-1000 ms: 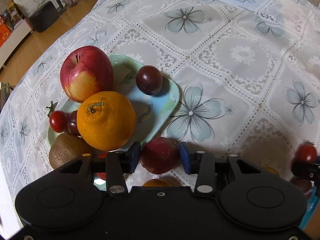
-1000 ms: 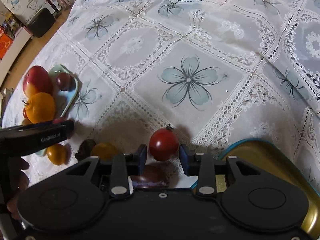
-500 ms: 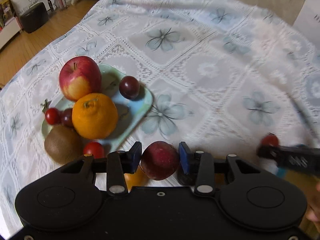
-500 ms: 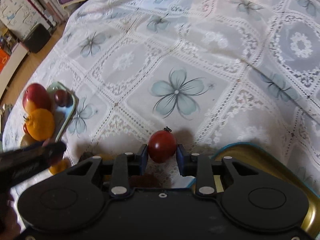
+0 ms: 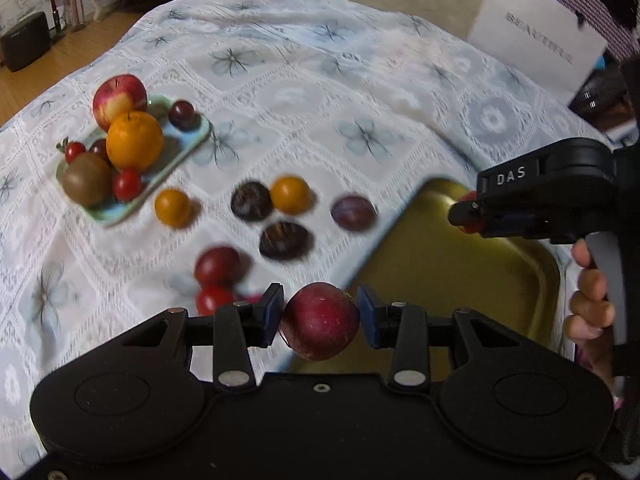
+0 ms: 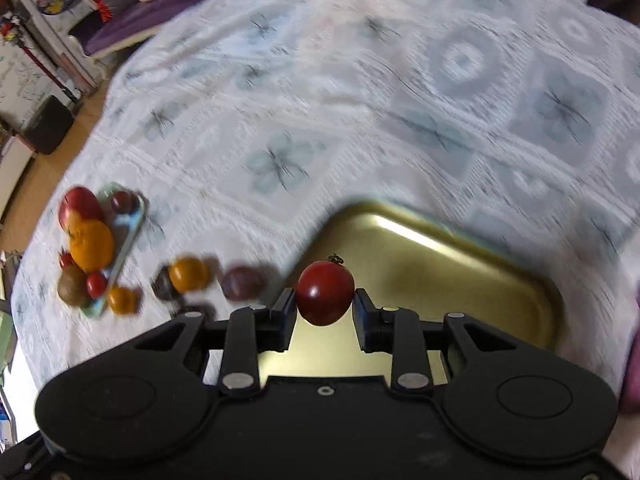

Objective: Organize fruits
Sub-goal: 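Carry both fruits over the gold tray and open both grippers to drop them, then move both open grippers back toward the loose fruits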

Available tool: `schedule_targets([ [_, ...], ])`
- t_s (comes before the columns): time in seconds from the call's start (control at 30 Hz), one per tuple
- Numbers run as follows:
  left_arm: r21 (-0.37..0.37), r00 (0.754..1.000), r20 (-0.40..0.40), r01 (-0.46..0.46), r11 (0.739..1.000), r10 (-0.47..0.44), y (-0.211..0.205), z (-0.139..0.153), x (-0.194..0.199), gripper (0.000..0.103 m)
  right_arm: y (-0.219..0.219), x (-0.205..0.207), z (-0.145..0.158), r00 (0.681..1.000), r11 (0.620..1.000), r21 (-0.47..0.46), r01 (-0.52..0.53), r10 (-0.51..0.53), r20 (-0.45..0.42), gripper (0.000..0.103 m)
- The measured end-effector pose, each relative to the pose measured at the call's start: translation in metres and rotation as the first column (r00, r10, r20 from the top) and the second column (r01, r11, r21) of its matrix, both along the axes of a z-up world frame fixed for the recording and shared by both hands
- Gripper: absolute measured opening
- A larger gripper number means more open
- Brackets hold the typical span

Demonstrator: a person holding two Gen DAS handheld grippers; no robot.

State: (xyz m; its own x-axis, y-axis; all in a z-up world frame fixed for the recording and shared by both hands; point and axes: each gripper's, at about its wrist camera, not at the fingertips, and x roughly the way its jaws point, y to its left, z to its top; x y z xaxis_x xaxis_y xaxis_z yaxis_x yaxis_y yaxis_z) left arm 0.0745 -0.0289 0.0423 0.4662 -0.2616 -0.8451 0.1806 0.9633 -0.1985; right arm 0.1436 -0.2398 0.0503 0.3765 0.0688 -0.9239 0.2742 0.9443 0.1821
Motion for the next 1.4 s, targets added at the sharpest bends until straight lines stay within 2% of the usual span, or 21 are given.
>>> schedule_targets([
  [0.2, 0.014, 1.000, -0.018, 0.023, 1.000, -0.023, -0.009, -0.011, -0.033, 0.048, -0.017, -0.053, -0.013, 0.991, 0.994, 0.042, 0.096, -0.092, -0.099, 0.030],
  [0.37, 0.064, 0.999, -0.038, 0.036, 0.997, -0.034, -0.017, -0.023, -0.051, 0.049, -0.010, -0.077, -0.024, 0.986, 0.997, -0.024, 0.076, -0.078, -0.147, 0.031],
  [0.53, 0.068, 0.999, -0.030, 0.042, 0.997, -0.040, -0.020, -0.022, -0.064, 0.048, -0.003, -0.091, -0.021, 0.988, 0.999, -0.029, 0.023, -0.027, -0.149, 0.032],
  [0.73, 0.088, 1.000, -0.009, 0.026, 0.996, -0.026, -0.018, -0.015, -0.073, 0.048, 0.007, -0.100, -0.003, 0.995, 0.999, -0.029, -0.029, 0.026, -0.098, 0.032],
  [0.87, 0.112, 1.000, 0.009, -0.012, 0.994, 0.011, -0.010, -0.009, -0.072, 0.049, 0.006, -0.101, 0.002, 0.995, 0.999, -0.017, -0.035, 0.033, -0.089, 0.033],
  [1.07, 0.199, 0.995, 0.041, -0.094, 0.976, 0.087, 0.006, -0.006, -0.061, 0.053, 0.003, -0.101, 0.000, 0.995, 1.000, -0.015, -0.017, 0.016, -0.100, 0.033],
  [1.4, 0.154, 0.987, 0.039, -0.161, 0.975, 0.157, 0.040, 0.002, -0.032, 0.053, 0.009, -0.092, -0.010, 0.991, 0.999, -0.021, -0.036, 0.033, -0.130, 0.034],
])
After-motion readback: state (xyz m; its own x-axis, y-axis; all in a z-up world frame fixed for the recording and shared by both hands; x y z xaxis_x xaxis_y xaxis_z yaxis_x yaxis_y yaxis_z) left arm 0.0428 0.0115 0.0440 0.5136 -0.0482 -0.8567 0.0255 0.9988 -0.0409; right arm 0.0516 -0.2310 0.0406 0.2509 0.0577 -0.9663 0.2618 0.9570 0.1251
